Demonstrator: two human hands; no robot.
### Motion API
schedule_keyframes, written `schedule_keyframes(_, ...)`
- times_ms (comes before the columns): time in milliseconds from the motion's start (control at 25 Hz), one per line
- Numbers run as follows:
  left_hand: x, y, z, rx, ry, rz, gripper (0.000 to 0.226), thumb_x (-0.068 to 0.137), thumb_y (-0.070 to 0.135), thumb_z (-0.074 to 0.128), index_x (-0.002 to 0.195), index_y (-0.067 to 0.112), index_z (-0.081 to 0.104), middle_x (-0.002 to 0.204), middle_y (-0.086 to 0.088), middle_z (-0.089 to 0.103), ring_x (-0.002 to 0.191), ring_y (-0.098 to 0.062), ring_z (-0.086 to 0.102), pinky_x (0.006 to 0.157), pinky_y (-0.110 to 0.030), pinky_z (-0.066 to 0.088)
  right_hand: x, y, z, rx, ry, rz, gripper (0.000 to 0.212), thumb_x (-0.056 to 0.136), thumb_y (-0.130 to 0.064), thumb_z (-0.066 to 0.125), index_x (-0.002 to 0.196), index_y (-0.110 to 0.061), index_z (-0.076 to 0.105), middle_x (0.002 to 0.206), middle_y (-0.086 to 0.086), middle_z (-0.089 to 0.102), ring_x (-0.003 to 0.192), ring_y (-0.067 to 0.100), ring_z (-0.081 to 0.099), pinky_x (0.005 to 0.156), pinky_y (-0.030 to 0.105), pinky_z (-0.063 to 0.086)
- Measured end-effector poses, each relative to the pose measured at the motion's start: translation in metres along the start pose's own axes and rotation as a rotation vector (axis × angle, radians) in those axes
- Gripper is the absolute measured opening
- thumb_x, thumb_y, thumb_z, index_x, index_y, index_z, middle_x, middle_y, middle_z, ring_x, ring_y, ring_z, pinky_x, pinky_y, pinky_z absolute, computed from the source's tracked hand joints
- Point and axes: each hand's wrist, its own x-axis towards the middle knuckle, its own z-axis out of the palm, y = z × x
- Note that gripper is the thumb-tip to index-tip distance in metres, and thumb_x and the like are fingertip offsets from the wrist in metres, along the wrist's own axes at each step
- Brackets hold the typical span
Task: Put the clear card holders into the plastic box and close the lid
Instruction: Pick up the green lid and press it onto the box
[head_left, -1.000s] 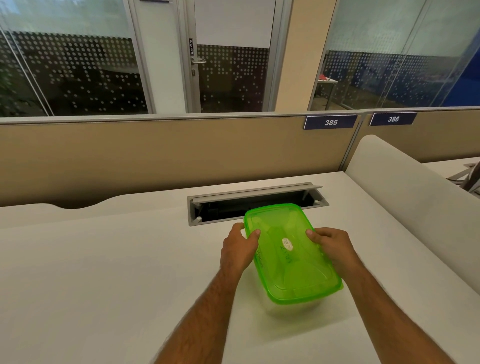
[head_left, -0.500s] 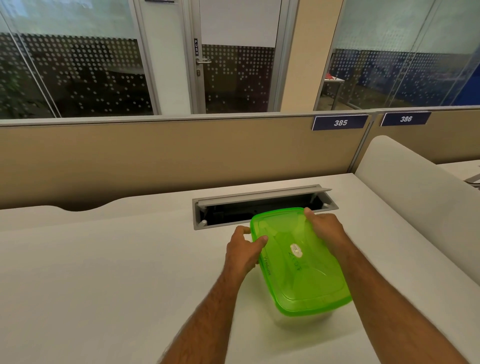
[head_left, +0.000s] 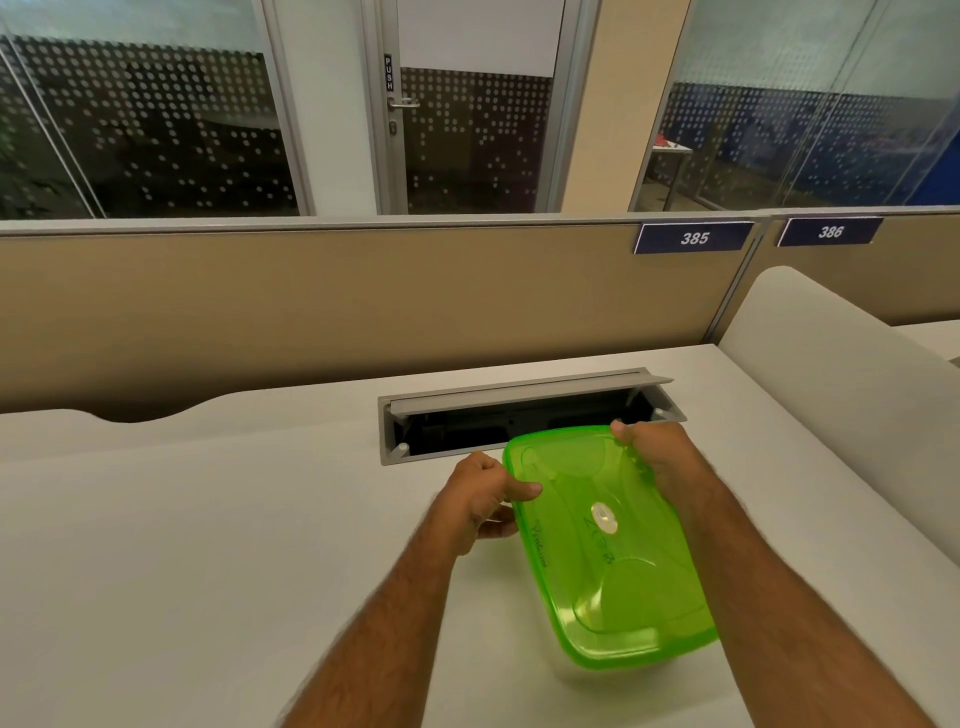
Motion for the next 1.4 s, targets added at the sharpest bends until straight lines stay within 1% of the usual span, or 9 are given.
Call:
schedule_keyframes(120,0.003,0.0,-0.001,-0.013,-0.016,-0.012,0.038,0.079,0.01,0.078,0.101,0.015,0.048,0.091,-0.009,0.068,0.07,-0.021,0.061,0.052,-0.025,0.055,0.004,0.001,0.002,-0.03,0.032,0.002,0.054,0.084,-0.038,0.071,0.121,-0.001,0.06,0.119,0.019,0.063,0.099,0.033,0.059,0.095,0.047,0.049)
schedule_keyframes(320,0.003,-0.004,-0.003,-0.025,-0.027,-0.011,0.037,0.079,0.014,0.079,0.101,0.014,0.049,0.096,-0.011,0.066,0.074,-0.023,0.061,0.053,-0.025,0.056,0.005,0.009,0.004,-0.011,0.055,-0.058,0.053,0.08,-0.037,0.075,0.114,0.002,0.065,0.115,0.021,0.066,0.105,0.037,0.062,0.097,0.051,0.05)
schedule_keyframes(520,0.014,0.003,-0.001,-0.143,0.135,0.018,0.043,0.081,0.042,0.076,0.105,0.009,0.062,0.101,-0.014,0.066,0.076,-0.024,0.062,0.057,-0.026,0.056,0.003,0.01,0.006,-0.082,0.1,-0.119,0.045,0.084,-0.037,0.072,0.101,0.004,0.067,0.111,0.025,0.067,0.105,0.037,0.062,0.084,0.039,0.046)
schedule_keyframes(720,0.031,0.01,0.003,-0.173,0.253,0.076,0.038,0.084,0.025,0.076,0.1,-0.008,0.065,0.093,-0.021,0.073,0.069,-0.025,0.062,0.054,-0.027,0.055,0.002,0.009,0.005,-0.099,0.125,-0.153,0.034,0.085,-0.037,0.071,0.091,-0.004,0.066,0.108,0.021,0.068,0.1,0.033,0.062,0.081,0.036,0.044)
schedule_keyframes(840,0.034,0.014,0.003,-0.144,0.256,0.062,0.023,0.086,0.021,0.074,0.081,0.002,0.062,0.079,-0.017,0.066,0.063,-0.024,0.057,0.057,-0.031,0.054,0.001,0.01,0.006,-0.097,0.124,-0.162,0.03,0.085,-0.036,0.071,0.083,-0.007,0.064,0.105,0.021,0.069,0.101,0.035,0.063,0.083,0.037,0.045)
schedule_keyframes(960,0.037,0.017,0.002,-0.126,0.254,0.045,0.025,0.088,0.019,0.072,0.069,0.008,0.058,0.074,-0.012,0.062,0.063,-0.024,0.055,0.065,-0.037,0.055,-0.001,0.01,0.005,-0.102,0.138,-0.172,0.033,0.084,-0.037,0.072,0.067,-0.011,0.059,0.101,0.022,0.069,0.098,0.036,0.063,0.081,0.038,0.045)
schedule_keyframes(1200,0.036,0.01,0.002,-0.13,0.263,0.076,0.027,0.086,0.025,0.074,0.084,0.0,0.064,0.096,-0.022,0.072,0.07,-0.025,0.061,0.057,-0.03,0.054,0.001,0.012,0.006,-0.043,0.146,-0.145,0.035,0.08,-0.038,0.075,0.066,-0.01,0.058,0.095,0.021,0.069,0.099,0.037,0.064,0.085,0.043,0.048)
schedule_keyframes(1280,0.034,0.003,0.004,-0.12,0.283,0.12,0.041,0.084,0.032,0.076,0.096,-0.005,0.065,0.101,-0.023,0.072,0.07,-0.024,0.063,0.056,-0.027,0.054,0.002,0.014,0.005,-0.041,0.154,-0.125,0.034,0.078,-0.04,0.077,0.077,-0.008,0.064,0.103,0.021,0.07,0.101,0.037,0.064,0.088,0.044,0.049)
schedule_keyframes(1400,0.023,-0.003,0.008,-0.061,0.338,0.176,0.048,0.083,0.045,0.073,0.092,-0.001,0.064,0.097,-0.015,0.072,0.07,-0.025,0.067,0.052,-0.025,0.054,0.0,0.012,0.002,-0.037,0.153,-0.117,0.045,0.075,-0.044,0.079,0.096,-0.004,0.071,0.109,0.019,0.07,0.102,0.036,0.064,0.093,0.046,0.05)
